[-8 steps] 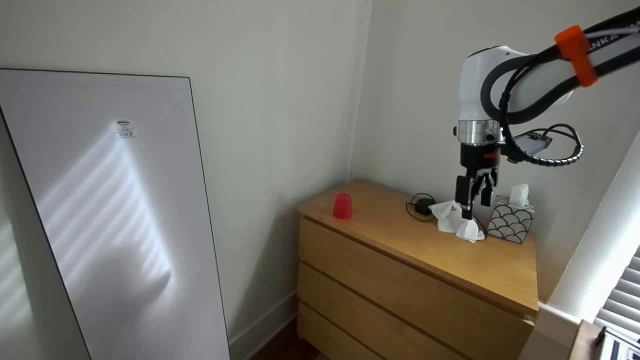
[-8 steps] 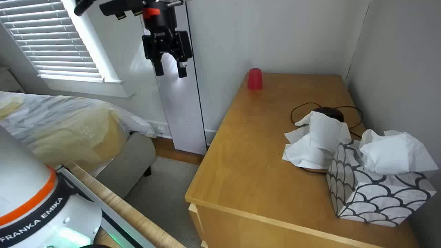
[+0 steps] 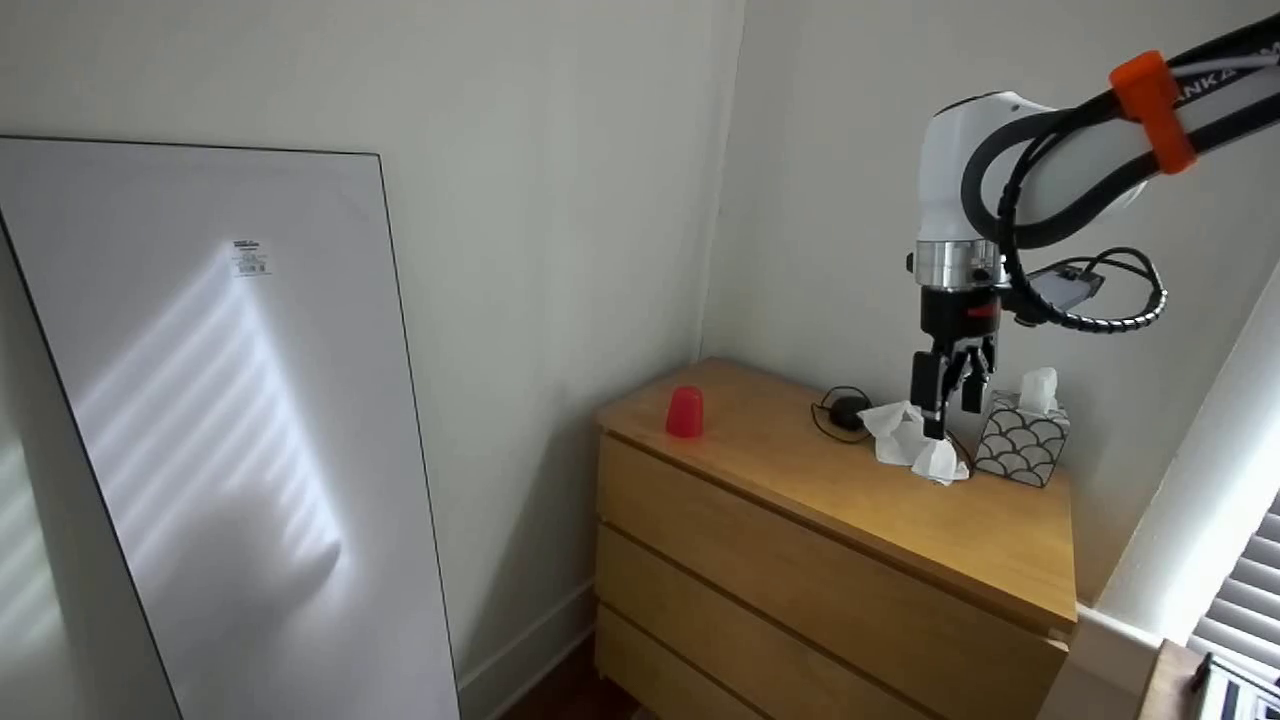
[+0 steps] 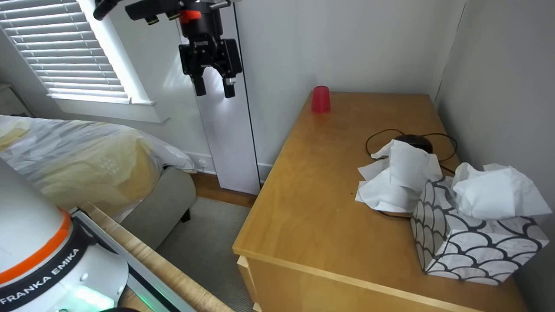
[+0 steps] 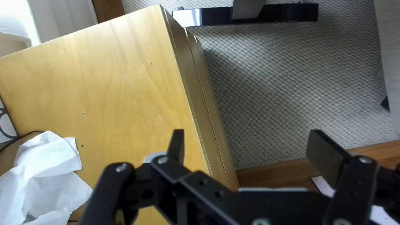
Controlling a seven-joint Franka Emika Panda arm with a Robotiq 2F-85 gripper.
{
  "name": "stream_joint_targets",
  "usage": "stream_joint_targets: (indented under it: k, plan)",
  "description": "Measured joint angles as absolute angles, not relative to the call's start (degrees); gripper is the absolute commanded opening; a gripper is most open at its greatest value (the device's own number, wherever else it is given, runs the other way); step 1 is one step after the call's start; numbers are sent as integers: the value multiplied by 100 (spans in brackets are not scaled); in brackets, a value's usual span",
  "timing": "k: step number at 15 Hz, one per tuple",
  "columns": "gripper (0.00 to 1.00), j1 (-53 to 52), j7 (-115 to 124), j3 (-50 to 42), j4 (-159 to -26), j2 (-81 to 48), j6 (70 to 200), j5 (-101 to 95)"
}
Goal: Open the top drawer fully
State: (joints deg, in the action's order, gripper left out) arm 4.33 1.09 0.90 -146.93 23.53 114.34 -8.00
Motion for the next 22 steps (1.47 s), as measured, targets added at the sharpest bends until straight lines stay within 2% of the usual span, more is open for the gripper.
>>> stream_joint_targets:
  k: [6, 12, 18, 22]
  plan:
    - [100, 264, 550, 530, -14799, 2043, 11991, -1241]
    - [100, 165, 2633, 1284, -14906, 792, 13083, -3083]
    - [100, -74, 5038, 1036, -14424, -843, 13225, -5344]
    - [100, -417, 6003, 727, -13944, -1809, 13225, -5931]
